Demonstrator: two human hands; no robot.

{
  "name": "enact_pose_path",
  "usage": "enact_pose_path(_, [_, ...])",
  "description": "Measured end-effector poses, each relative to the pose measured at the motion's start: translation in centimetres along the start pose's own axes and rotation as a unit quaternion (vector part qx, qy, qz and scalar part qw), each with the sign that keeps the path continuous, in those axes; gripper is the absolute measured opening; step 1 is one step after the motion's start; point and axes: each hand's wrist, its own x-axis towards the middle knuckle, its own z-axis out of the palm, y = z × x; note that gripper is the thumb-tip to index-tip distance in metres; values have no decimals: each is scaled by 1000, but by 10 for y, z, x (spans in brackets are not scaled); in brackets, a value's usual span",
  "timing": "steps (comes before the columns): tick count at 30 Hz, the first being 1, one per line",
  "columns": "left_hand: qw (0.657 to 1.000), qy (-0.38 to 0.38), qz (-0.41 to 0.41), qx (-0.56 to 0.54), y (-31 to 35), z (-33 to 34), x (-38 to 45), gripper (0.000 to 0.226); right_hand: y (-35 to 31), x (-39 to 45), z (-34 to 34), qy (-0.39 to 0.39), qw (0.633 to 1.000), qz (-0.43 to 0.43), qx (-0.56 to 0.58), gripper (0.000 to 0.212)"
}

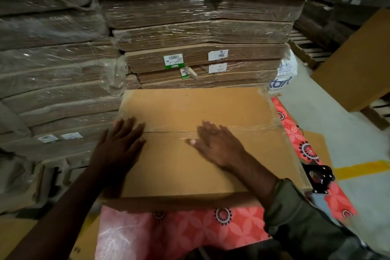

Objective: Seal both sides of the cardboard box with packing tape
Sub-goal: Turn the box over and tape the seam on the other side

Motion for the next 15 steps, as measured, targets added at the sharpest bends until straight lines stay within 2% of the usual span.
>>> enact_pose_path(2, [999, 10, -27, -36, -11, 0, -4, 69, 44, -21, -4, 40, 997, 73, 0, 106])
enact_pose_path(4, [988, 10, -71, -135, -14, 0, -7, 72, 86, -43, -8, 85, 986, 146, 10, 111])
enact_pose_path(6, [977, 18, -85, -193, -12, -1, -8, 79, 113, -57, -15, 105, 978, 177, 30, 108])
enact_pose_path(8, [972, 25, -79, -218, -9, -3, -9, 87, 126, -66, -20, 129, 977, 171, 21, 105])
enact_pose_path(12, [973, 36, -98, -205, -3, -3, -13, 84, 133, -74, -26, 197, 964, 180, 17, 70])
enact_pose_path(15, [969, 32, -127, -209, -1, -6, -15, 85, 146, -79, -21, 176, 963, 201, 46, 74])
